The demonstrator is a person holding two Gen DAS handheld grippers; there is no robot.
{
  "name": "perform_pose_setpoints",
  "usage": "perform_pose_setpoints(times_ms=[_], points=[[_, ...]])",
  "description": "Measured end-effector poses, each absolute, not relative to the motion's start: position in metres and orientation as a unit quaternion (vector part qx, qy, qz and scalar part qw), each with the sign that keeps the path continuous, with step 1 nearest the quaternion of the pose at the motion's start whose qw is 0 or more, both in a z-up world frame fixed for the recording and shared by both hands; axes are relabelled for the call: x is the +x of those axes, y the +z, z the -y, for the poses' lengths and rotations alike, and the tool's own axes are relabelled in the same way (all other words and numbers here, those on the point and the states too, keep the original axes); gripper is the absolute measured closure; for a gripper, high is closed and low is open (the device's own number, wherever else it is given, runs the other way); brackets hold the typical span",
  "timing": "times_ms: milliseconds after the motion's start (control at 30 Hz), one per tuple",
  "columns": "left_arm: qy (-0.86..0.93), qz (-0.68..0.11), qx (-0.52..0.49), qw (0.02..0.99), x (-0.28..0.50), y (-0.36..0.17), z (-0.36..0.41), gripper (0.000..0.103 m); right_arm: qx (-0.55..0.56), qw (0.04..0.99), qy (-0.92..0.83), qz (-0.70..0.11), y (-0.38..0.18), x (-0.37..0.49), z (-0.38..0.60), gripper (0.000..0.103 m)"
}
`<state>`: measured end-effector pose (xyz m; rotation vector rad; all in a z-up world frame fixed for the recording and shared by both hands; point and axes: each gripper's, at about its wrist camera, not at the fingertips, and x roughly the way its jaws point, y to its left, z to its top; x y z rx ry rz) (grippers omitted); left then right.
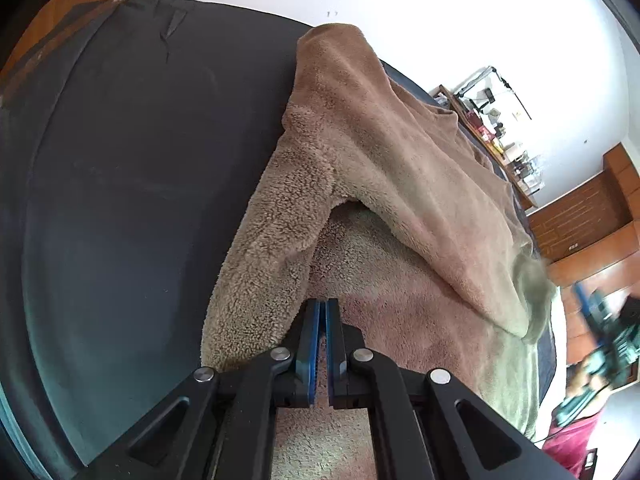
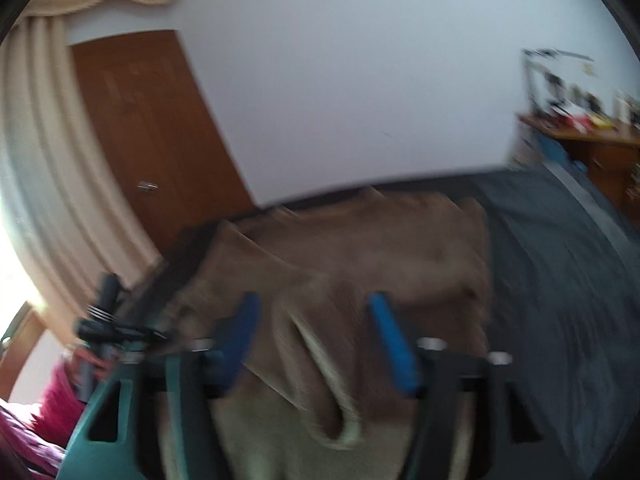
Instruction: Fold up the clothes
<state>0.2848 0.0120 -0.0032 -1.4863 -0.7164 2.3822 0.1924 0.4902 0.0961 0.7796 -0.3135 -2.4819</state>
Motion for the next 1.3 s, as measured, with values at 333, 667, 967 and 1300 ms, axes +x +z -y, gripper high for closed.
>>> perform_pose_setpoints(times_ms=[333,667,967,1300], points=[[0.828,0.226,-0.505,0.09,0.282,0.002,-0.014,0.1,0.338,0.195,-0.906,0.164,0.038,0.194,-0.542,0.024],[0.861,0.111,-0.492,0.069,0.259,0.018,-0.053,0.1,0.363,0.183,-0.898,0.17,0.016,0.187,-0.545,0.024],[0.863,0.136,-0.484,0.054,0.244,0.004,-0.034,0.1,0.377,0.15,-0.909,0.099,0.025,0.17,-0.537,0.024],[0.862,0.205,-0.459,0.067,0.248,-0.006,-0.003,0.1,0.428,0.108,-0.897,0.025,-0.001,0.134,-0.523,0.067]])
